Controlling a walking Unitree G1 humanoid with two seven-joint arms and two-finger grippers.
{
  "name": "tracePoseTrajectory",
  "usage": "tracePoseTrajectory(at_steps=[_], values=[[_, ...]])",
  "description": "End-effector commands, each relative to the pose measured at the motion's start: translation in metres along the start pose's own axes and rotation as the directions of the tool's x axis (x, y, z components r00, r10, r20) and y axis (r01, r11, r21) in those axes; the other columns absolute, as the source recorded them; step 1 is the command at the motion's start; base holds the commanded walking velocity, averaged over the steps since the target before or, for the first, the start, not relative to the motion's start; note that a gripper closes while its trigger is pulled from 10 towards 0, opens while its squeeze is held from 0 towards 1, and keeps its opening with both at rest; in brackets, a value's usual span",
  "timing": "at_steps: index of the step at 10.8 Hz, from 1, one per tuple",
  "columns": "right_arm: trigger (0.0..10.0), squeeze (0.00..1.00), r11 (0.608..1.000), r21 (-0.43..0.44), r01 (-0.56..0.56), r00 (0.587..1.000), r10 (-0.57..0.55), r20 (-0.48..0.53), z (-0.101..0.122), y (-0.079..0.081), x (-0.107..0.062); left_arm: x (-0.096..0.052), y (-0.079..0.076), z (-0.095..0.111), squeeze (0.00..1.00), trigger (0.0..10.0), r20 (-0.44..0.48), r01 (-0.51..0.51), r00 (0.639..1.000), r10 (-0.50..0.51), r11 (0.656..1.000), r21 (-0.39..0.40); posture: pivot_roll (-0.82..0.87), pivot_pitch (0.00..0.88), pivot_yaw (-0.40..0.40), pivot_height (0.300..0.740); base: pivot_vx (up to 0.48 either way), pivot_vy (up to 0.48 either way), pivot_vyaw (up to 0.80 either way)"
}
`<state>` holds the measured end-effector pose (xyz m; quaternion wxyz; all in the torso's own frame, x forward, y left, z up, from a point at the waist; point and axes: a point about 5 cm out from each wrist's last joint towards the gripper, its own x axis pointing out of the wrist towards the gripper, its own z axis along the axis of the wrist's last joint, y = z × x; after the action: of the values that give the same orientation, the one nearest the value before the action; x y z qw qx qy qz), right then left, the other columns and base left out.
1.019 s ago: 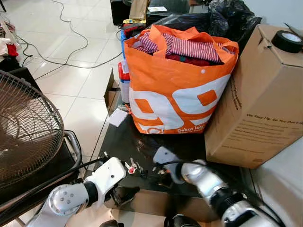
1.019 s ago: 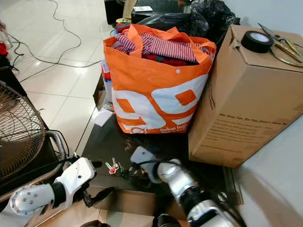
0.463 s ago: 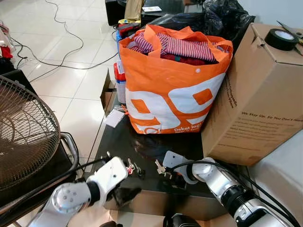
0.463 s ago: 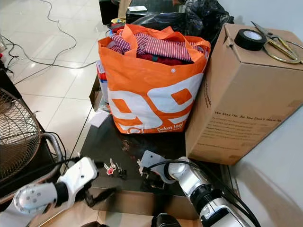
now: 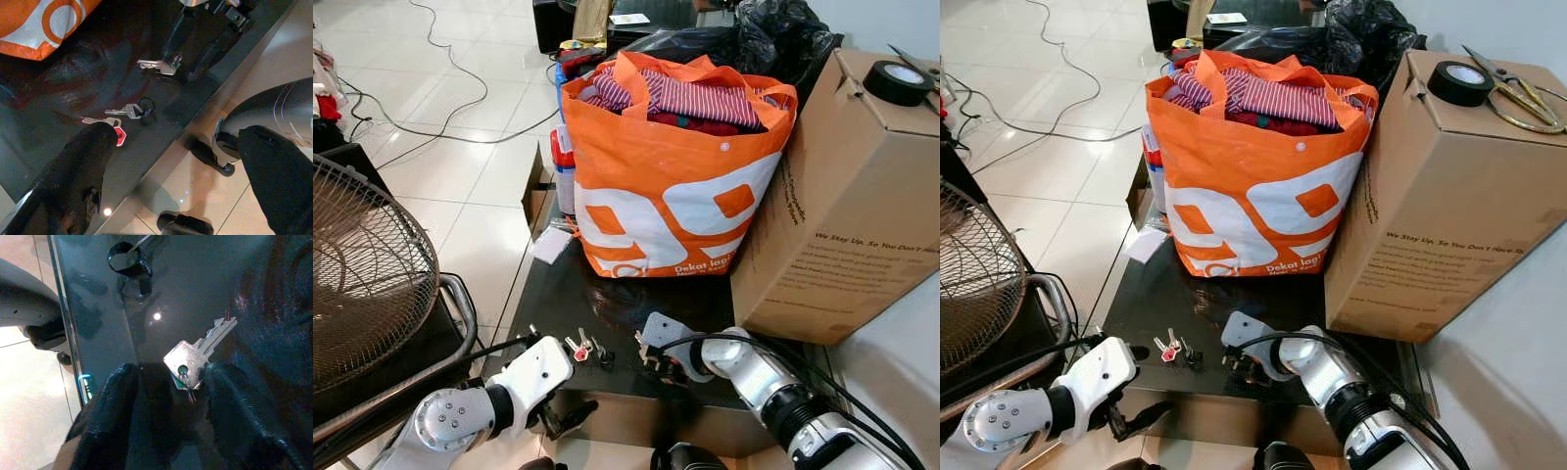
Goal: Hang keys on a hook
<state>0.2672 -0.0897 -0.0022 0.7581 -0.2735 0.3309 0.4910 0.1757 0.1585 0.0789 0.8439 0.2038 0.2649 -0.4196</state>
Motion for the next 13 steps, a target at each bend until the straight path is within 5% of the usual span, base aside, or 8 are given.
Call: tracePoseTrajectory(at_steps=[1,13], values=[[0.0,0.0,1.0,0.014,0.019,1.0,-0.019,0.0,-0.0002,-0.0048,-0.0022,-0.0007,-0.0011,-0.0018,0.0,10.0,-0.01,0.005,1.0,-0.005,1.0,0.006,-0.12,0.074,-0.041,0.74,0.0,0.0,0.0],[0.0,0.0,0.999,-0.011,0.042,0.999,-0.043,-0.01,-0.0043,-0.011,-0.0085,0.0037,0.0014,-0.0015,0.0,10.0,-0.001,-0.003,1.0,0.003,1.0,0.018,-0.1,0.036,-0.041,0.74,0.0,0.0,0.0]])
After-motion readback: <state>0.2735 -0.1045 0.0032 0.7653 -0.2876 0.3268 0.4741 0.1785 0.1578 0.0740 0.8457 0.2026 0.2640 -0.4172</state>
